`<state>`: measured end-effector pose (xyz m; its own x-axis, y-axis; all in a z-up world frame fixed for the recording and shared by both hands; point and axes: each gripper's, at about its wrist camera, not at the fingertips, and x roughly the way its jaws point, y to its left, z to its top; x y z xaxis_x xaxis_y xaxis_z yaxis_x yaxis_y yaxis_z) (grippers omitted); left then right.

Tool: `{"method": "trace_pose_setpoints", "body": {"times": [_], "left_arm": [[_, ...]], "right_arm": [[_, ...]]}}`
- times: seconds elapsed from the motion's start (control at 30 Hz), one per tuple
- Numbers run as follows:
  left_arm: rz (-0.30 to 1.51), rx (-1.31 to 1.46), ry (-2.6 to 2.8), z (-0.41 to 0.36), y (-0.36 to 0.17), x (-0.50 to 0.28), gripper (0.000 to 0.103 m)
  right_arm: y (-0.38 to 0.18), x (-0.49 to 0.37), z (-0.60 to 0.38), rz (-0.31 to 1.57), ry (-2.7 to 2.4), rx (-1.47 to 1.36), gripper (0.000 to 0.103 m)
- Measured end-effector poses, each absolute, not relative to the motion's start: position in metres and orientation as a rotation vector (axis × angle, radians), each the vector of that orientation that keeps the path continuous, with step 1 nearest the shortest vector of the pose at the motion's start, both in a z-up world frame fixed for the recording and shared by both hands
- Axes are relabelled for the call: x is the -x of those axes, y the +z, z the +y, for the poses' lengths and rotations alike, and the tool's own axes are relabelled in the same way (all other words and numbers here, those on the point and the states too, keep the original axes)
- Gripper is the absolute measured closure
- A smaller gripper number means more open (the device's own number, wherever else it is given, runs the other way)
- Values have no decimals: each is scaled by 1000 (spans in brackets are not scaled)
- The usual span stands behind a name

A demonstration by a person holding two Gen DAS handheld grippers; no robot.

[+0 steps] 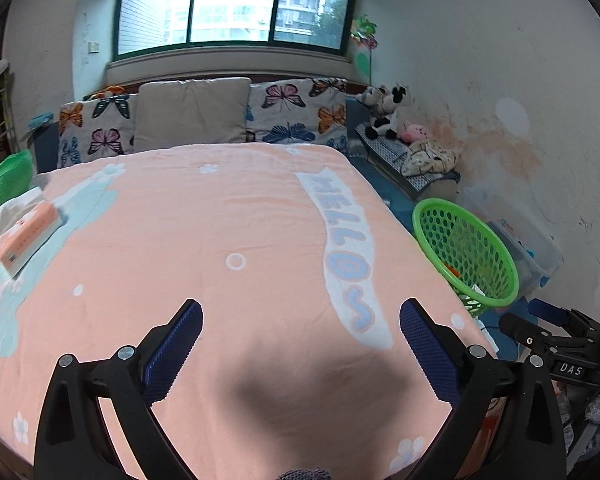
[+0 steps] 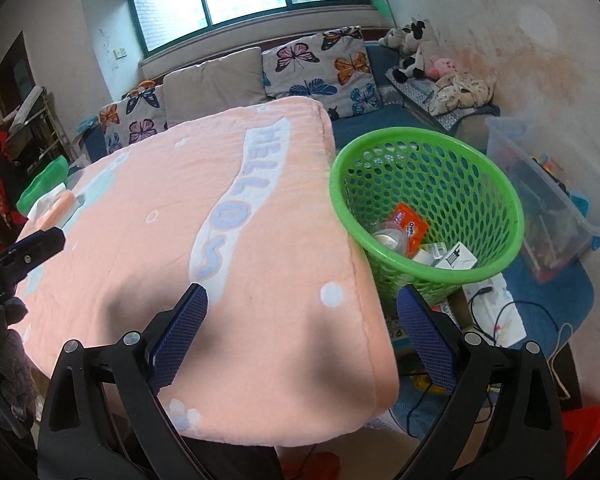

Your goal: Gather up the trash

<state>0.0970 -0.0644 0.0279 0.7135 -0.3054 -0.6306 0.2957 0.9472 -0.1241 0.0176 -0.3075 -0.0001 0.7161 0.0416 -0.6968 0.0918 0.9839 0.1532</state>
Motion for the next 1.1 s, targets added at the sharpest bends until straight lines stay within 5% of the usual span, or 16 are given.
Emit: {"method": "trace_pose_setpoints", "body": {"times": [1.1], "left_arm": [[656,-48,-223,-40,18,-62,7]], "right_arm": [[4,-14,-274,769,-21,-109,6]]}}
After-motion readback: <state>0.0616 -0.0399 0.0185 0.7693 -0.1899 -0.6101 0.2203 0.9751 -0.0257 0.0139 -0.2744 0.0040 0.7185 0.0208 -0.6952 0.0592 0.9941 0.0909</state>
